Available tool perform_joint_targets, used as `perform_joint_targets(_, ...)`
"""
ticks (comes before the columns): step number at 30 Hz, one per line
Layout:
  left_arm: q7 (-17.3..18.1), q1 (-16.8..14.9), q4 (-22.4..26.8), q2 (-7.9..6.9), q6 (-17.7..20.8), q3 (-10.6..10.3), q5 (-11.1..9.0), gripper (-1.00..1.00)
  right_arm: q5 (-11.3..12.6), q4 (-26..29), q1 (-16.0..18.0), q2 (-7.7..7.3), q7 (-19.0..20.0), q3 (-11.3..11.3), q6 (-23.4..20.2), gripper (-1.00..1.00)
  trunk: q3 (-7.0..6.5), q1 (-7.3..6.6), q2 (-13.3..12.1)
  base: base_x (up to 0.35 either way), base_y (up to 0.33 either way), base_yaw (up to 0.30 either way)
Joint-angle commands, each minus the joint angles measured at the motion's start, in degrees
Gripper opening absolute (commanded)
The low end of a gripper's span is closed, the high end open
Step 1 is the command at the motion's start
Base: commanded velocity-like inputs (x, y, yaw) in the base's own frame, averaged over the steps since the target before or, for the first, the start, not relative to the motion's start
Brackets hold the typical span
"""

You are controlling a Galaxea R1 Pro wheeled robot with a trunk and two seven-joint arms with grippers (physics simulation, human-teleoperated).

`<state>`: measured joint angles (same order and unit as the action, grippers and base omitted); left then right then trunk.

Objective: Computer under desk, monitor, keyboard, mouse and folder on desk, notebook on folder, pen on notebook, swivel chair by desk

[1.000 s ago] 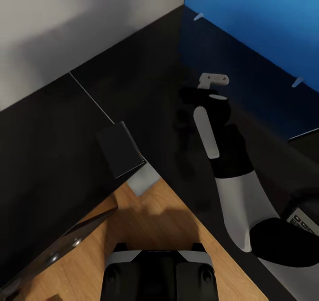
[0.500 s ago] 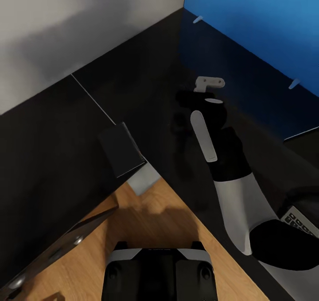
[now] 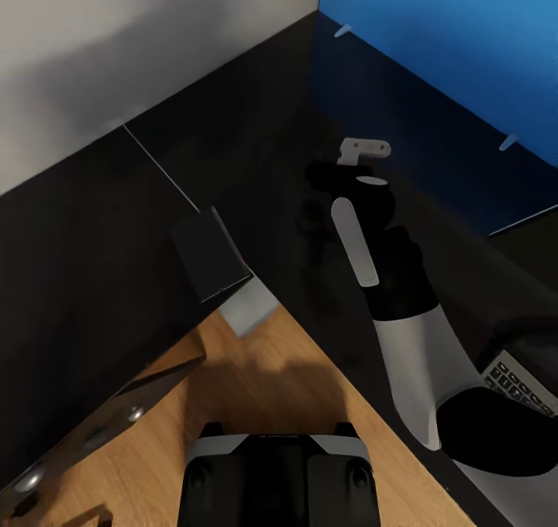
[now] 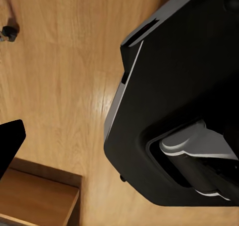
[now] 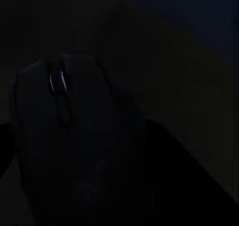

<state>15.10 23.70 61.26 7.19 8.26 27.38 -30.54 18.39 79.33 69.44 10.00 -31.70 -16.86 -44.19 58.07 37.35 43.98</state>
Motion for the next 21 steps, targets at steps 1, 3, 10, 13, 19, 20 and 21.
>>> perform_joint_targets(1,0.31,0.02,0.10,0.04,0.48,0.21,-0.63,1.00,0.78,-0.03,-0.07,0.00,-0.66,-0.13,0.22,-1.00,0.04,-0.01,0.06,-0.281,-0.125,0.000)
perform_joint_targets(3,0.30,0.03,0.10,0.03,0.43,0.20,-0.64,1.00,0.81,-0.07,-0.11,0.00,-0.65,-0.20,0.66,-1.00,0.04,-0.01,0.06,-0.294,-0.125,0.000)
perform_joint_targets(10,0.05,0.22,3.48,0.05,5.71,0.52,-1.20,1.00,1.23,-0.14,-0.99,0.00,-0.70,-2.68,1.90,-1.00,0.04,-0.01,0.06,-0.179,-0.048,0.000)
perform_joint_targets(13,-0.19,0.52,6.77,0.12,10.58,0.66,-1.22,1.00,1.44,-0.14,-1.14,0.00,-0.71,-3.24,1.96,-1.00,-0.50,-0.66,-1.15,-0.027,-0.006,0.000)
perform_joint_targets(19,-0.56,0.70,8.71,0.18,13.53,0.64,-1.28,1.00,2.07,-0.14,-1.29,0.00,-0.73,-3.96,2.93,-1.00,-1.58,-1.98,-3.55,-0.008,-0.002,0.000)
perform_joint_targets(20,-0.60,0.73,8.93,0.22,13.72,0.57,-1.29,1.00,2.14,-0.14,-1.30,0.00,-0.73,-4.30,3.16,-1.00,-1.76,-2.20,-3.95,-0.002,0.000,0.000)
perform_joint_targets(21,-0.65,0.70,9.10,0.24,13.85,0.41,-1.29,1.00,2.19,-0.14,-1.30,0.00,-0.73,-4.56,3.31,-1.00,-1.94,-2.42,-4.35,-0.001,0.000,0.000)
